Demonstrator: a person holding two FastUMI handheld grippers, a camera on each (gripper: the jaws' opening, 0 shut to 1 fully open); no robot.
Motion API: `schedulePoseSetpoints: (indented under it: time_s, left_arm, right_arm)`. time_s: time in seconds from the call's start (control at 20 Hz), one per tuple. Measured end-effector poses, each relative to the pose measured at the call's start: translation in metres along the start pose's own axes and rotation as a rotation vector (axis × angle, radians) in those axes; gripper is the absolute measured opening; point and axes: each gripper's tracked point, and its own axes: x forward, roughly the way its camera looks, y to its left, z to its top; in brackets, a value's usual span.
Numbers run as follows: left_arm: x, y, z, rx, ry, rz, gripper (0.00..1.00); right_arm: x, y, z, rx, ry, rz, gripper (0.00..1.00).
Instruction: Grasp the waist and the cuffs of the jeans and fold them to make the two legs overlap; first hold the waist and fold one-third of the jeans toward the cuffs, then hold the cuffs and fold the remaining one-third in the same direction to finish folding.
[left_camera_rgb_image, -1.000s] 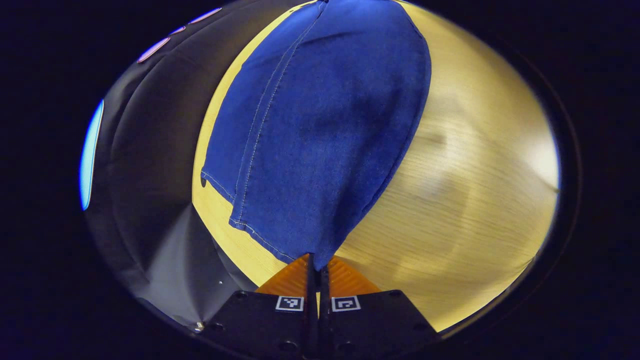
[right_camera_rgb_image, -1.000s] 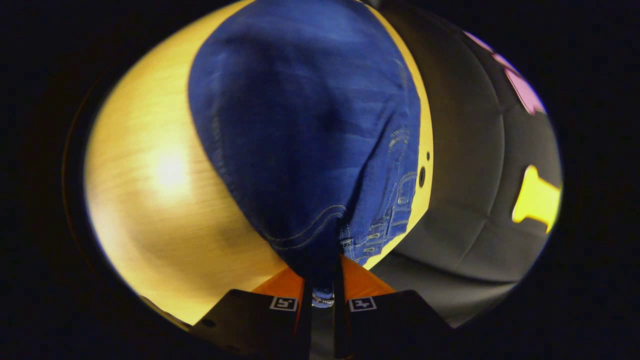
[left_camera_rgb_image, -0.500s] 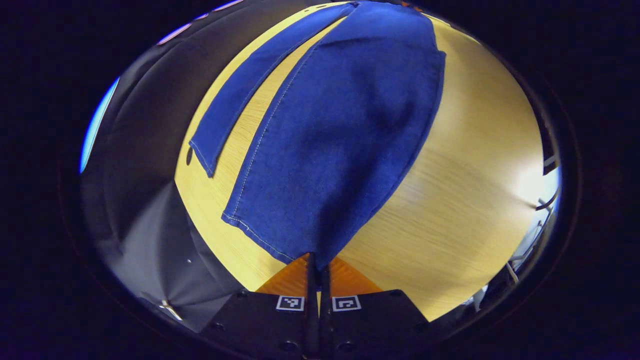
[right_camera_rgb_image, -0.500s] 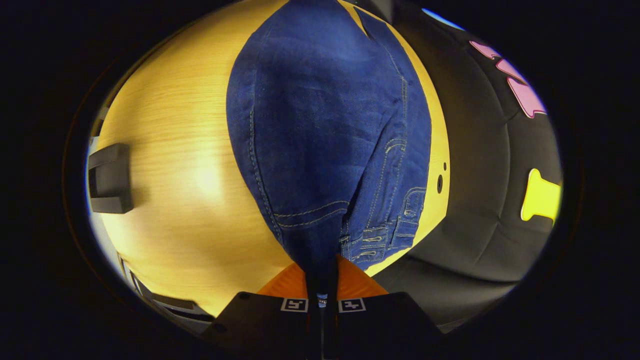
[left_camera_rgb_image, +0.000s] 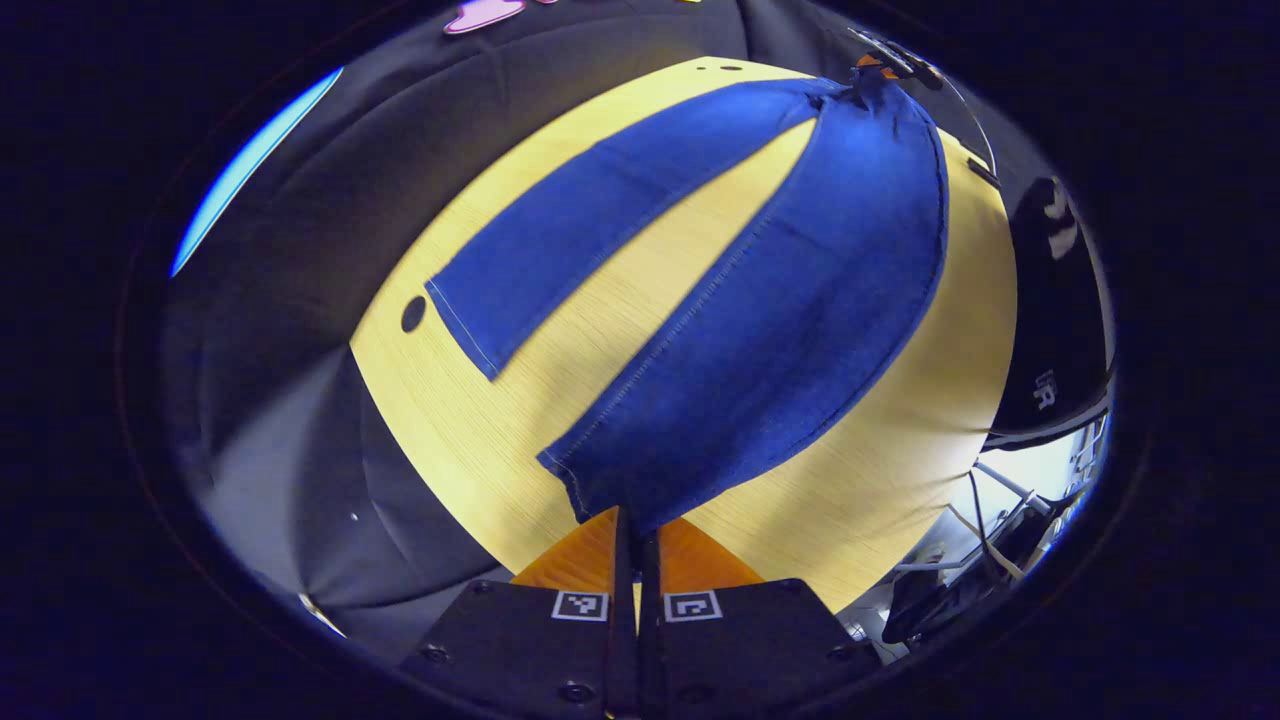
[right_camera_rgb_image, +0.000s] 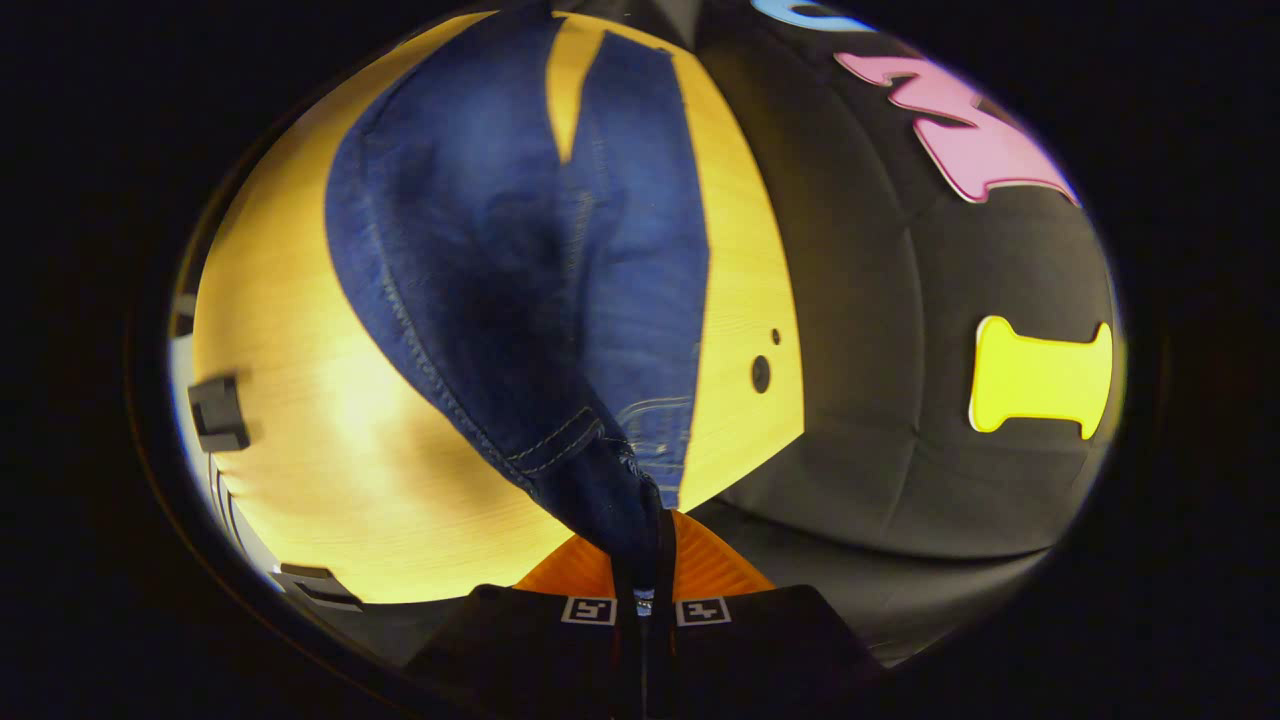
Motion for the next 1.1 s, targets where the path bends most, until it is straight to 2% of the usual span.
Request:
schedulePoseSetpoints:
  time_s: [0.15, 0.25, 0.35, 0.45, 0.55, 0.6, 0.7, 0.75, 0.8, 0.9, 0.95, 1.0, 1.1]
  left_arm:
    - [0.007, 0.054, 0.048, -0.141, -0.032, -0.035, 0.06]
    - [0.027, 0.104, 0.070, -0.220, -0.053, 0.017, 0.06]
    - [0.056, 0.136, 0.094, -0.333, -0.053, 0.050, 0.06]
    - [0.083, 0.167, 0.114, -0.424, -0.064, 0.096, 0.06]
    - [0.121, 0.187, 0.132, -0.484, -0.066, 0.146, 0.07]
    - [0.136, 0.186, 0.135, -0.495, -0.068, 0.147, 0.08]
    - [0.155, 0.191, 0.142, -0.510, -0.094, 0.163, 0.15]
    - [0.157, 0.191, 0.145, -0.519, -0.102, 0.171, 0.19]
    - [0.160, 0.191, 0.146, -0.531, -0.114, 0.181, 0.27]
    - [0.155, 0.189, 0.152, -0.562, -0.165, 0.181, 0.71]
    - [0.148, 0.190, 0.154, -0.583, -0.189, 0.205, 0.93]
    - [0.140, 0.191, 0.157, -0.599, -0.218, 0.229, 0.98]
    - [0.114, 0.195, 0.161, -0.622, -0.304, 0.292, 0.99]
  right_arm:
    - [0.020, -0.063, 0.015, 0.146, -0.019, -0.019, 0.07]
    - [0.047, -0.097, 0.014, 0.279, 0.000, -0.014, 0.06]
    - [0.083, -0.120, 0.004, 0.392, 0.043, -0.020, 0.06]
    - [0.102, -0.125, -0.014, 0.510, 0.100, 0.001, 0.06]
    - [0.102, -0.124, -0.018, 0.658, 0.183, 0.063, 0.07]
    - [0.102, -0.119, -0.019, 0.709, 0.225, 0.093, 0.10]
    - [0.097, -0.120, -0.019, 0.814, 0.245, 0.092, 0.18]
    - [0.105, -0.114, -0.016, 0.878, 0.232, 0.089, 0.29]
    - [0.102, -0.116, -0.015, 0.930, 0.224, 0.072, 0.33]
    - [0.102, -0.114, -0.016, 1.009, 0.199, 0.063, 0.42]
    - [0.101, -0.110, -0.013, 1.054, 0.179, 0.063, 0.46]
    - [0.098, -0.105, -0.012, 1.094, 0.171, 0.057, 0.59]
    - [0.083, -0.090, -0.010, 1.157, 0.145, 0.042, 0.86]
